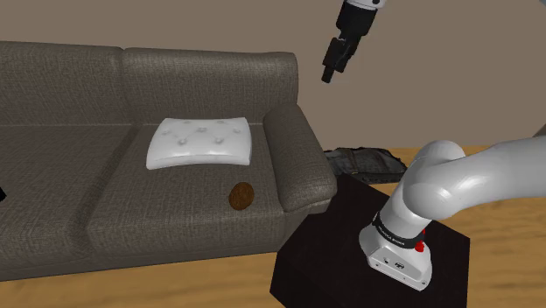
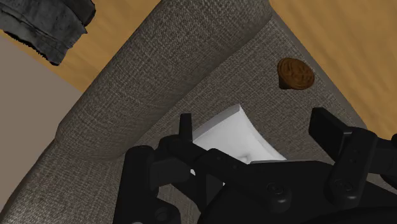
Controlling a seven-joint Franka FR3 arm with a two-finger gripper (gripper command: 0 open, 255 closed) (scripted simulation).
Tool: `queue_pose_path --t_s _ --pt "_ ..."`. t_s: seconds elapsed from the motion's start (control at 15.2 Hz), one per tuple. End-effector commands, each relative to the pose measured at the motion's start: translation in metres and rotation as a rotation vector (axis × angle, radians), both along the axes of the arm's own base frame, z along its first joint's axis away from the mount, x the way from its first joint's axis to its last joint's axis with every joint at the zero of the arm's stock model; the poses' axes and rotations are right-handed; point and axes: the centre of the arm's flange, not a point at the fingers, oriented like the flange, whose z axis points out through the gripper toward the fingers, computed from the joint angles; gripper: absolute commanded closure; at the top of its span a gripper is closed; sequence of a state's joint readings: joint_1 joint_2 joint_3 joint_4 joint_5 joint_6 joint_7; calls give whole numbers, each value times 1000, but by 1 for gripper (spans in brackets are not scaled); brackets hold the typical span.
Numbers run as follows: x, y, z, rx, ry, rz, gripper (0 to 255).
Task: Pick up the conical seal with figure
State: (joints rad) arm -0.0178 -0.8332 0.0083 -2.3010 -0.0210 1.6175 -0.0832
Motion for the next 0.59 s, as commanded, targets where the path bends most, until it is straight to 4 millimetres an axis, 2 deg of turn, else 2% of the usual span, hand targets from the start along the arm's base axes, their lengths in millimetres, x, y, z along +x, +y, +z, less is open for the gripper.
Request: queue_pose_path --t_s 0.0,0.53 --pt "0 0 0 0 0 0 0" --pt "63 28 -82 8 44 222 0"
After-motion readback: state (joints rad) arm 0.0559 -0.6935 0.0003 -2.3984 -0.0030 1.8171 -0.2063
